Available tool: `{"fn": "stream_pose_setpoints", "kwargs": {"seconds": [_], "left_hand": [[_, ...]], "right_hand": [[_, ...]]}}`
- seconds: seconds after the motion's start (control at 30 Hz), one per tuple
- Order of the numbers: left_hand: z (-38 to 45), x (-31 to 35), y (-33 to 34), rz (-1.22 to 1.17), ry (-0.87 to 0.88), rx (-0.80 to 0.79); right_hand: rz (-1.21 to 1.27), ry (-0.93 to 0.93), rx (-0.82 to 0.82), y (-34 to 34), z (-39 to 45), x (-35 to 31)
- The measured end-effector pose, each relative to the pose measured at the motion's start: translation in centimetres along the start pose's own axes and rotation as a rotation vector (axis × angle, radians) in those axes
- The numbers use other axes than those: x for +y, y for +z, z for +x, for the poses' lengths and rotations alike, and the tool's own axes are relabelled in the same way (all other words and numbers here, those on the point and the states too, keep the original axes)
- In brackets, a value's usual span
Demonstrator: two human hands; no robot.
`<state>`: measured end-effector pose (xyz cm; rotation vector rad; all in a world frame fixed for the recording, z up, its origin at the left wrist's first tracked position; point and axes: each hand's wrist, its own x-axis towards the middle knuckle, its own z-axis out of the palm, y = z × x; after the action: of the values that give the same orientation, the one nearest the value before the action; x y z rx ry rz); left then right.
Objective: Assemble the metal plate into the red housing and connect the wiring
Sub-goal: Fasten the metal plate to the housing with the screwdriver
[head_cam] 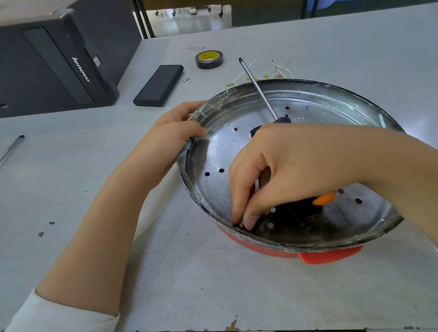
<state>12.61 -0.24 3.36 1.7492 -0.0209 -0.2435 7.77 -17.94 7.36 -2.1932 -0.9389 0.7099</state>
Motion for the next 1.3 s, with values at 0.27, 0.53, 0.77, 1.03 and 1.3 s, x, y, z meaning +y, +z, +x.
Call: {"fn": "stream_pose_setpoints", "kwargs": {"seconds": [0.27,0.53,0.77,1.03,1.3], "left_hand": [[0.1,-0.1,-0.1,0.026,0.014,0.003],[0.3,-0.6,-0.3,-0.01,0.022,0.007],[-0.7,-0.2,0.2,-0.213,-0.057,0.03],[-4.0,-1.4,1.4,-0.202,-0.006,0.18],[-1.7,-1.4,2.0,-0.312,0.06,0.12]], "right_hand": [[0.168,-0.128,0.172,-0.7,-0.7,0.0],[-0.531,-0.069,0.265,-3.8,-3.5,0.8],[-0.859,-0.041,0.206,-3.5,-5.2,2.8],[-0.94,-0.2,0.35,-2.6,-5.2,3.8],[-0.093,-0.364,0.941,-3.9,-5.3,-0.9]]}}
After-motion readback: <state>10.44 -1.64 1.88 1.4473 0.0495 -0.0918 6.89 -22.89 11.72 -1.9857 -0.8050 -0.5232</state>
